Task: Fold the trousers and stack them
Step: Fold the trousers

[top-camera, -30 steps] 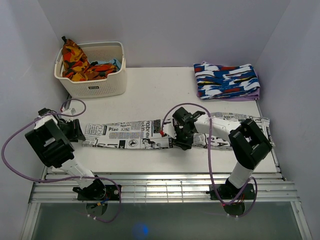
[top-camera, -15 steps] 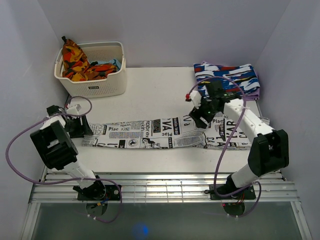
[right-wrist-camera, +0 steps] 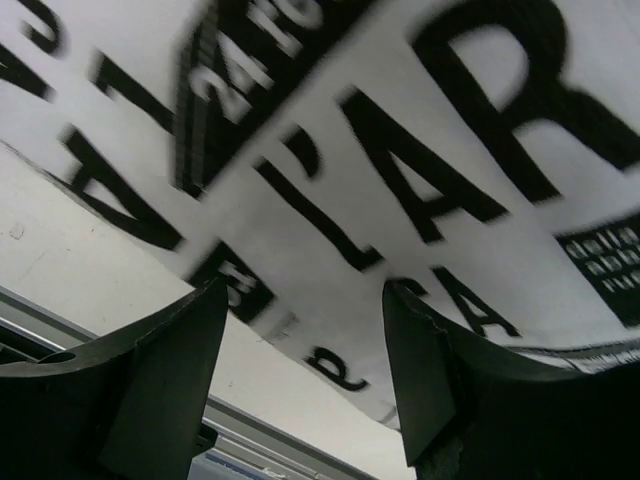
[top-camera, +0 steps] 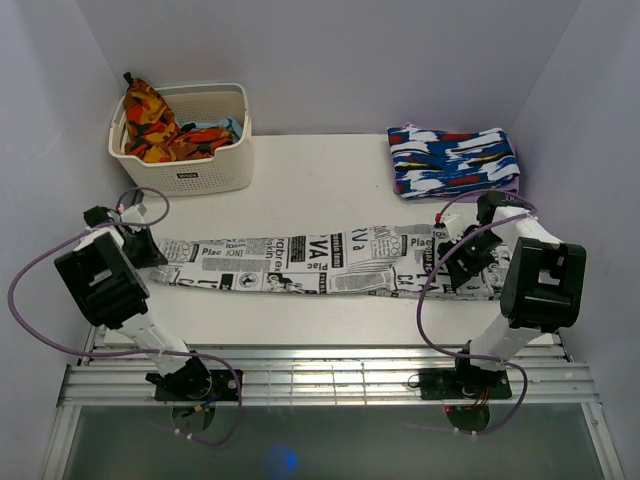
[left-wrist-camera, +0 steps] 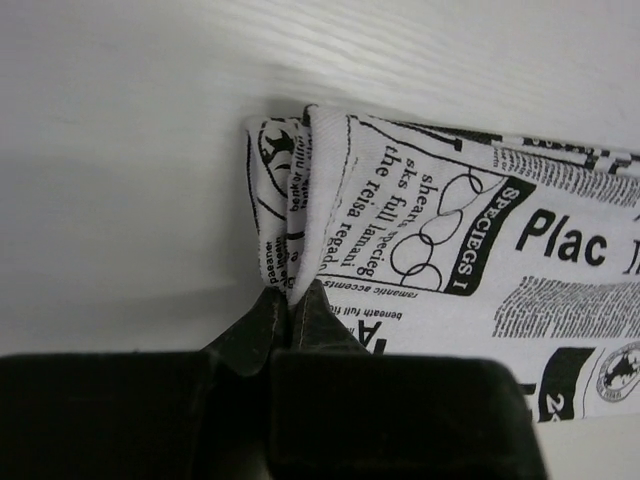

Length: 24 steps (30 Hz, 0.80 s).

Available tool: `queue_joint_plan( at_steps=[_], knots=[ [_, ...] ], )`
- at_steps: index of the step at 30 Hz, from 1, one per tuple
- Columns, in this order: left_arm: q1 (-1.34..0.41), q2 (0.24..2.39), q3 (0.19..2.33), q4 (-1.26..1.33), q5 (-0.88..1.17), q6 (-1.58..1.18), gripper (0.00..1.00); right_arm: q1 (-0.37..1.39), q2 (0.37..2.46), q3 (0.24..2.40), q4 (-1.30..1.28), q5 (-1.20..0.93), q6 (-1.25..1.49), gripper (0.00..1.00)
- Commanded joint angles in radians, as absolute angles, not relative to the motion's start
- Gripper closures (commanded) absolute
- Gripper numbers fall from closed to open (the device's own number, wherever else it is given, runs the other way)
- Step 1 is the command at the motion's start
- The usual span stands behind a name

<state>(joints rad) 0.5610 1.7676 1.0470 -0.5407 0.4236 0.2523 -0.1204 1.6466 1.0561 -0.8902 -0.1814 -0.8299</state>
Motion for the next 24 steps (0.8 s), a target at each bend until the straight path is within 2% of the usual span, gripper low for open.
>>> queue_joint_plan(
  at_steps=[1, 6, 13, 16, 20, 24],
  knots=[
    [0.676, 1.873, 1.133, -0.557, 0.235, 0.354, 1.00, -0.132, 1.657, 1.063, -0.900, -0.215, -0.867, 0.31],
    [0.689, 1.859, 1.242, -0.615, 0.262, 0.411, 1.00, -0.132, 1.661, 1.112, -0.962, -0.319, -0.856, 0.31],
    [0.677, 1.790, 1.362, -0.730, 0.403, 0.381, 1.00, -0.126, 1.629, 1.251, -1.054, -0.478, -0.818, 0.30],
    [0.666, 1.772, 1.358, -0.736, 0.416, 0.357, 1.00, -0.048, 1.658, 1.355, -1.055, -0.569, -0.733, 0.31],
    [0.666, 1.796, 1.335, -0.726, 0.400, 0.322, 1.00, 0.143, 1.721, 1.428, -1.051, -0.618, -0.643, 0.39],
    [0.664, 1.822, 1.309, -0.709, 0.402, 0.313, 1.00, 0.311, 1.710, 1.338, -0.906, -0.464, -0.632, 0.55]
  ],
)
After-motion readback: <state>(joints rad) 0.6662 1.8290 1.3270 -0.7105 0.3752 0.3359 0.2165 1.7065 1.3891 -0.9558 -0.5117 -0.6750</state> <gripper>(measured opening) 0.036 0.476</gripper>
